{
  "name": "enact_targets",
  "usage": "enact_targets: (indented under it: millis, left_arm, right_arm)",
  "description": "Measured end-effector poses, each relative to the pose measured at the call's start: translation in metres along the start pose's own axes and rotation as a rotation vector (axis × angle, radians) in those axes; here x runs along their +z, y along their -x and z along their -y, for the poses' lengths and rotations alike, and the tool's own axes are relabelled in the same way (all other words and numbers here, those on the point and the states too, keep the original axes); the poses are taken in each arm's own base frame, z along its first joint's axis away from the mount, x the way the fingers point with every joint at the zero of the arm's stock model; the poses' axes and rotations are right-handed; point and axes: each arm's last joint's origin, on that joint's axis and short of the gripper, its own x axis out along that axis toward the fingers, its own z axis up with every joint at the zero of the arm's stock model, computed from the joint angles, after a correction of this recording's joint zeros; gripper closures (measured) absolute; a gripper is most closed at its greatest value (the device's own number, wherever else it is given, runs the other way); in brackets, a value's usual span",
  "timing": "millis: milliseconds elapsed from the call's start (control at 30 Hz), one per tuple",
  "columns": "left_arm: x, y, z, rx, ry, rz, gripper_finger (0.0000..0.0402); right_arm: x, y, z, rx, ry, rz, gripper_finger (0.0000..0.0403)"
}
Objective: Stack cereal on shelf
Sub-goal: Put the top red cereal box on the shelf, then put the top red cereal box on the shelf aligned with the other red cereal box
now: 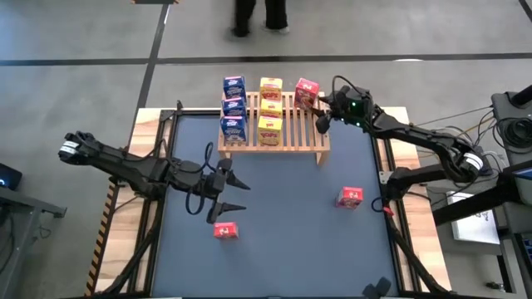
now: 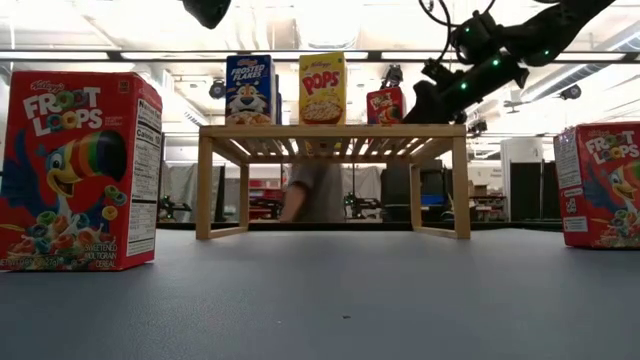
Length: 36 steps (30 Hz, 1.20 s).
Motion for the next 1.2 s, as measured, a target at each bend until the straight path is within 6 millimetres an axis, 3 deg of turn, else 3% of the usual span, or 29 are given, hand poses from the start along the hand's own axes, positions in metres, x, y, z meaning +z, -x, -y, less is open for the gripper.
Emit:
enact_targets:
  millis: [767, 900, 1067, 1200]
  left_arm:
    - [-0.001, 0.000, -0.001, 0.022, 0.010, -0.006, 0.0137]
    - [-0.002, -0.002, -0.001, 0.025, 0.020, -0.016, 0.0137]
    - [-0.003, -0.002, -0.001, 0.026, 0.039, -0.019, 0.0137]
    - [-0.003, -0.002, -0.001, 0.028, 0.058, -0.018, 0.0137]
  right_arm:
    - [0.002, 0.011, 0.005, -0.070, -0.001, -0.026, 0.0165]
    - [0.009, 0.032, 0.000, -0.002, 0.012, -0.010, 0.0165]
    - [0.019, 0.072, -0.013, 0.094, 0.033, 0.013, 0.0165]
    - [0.018, 0.107, -0.033, 0.468, 0.050, 0.033, 0.0165]
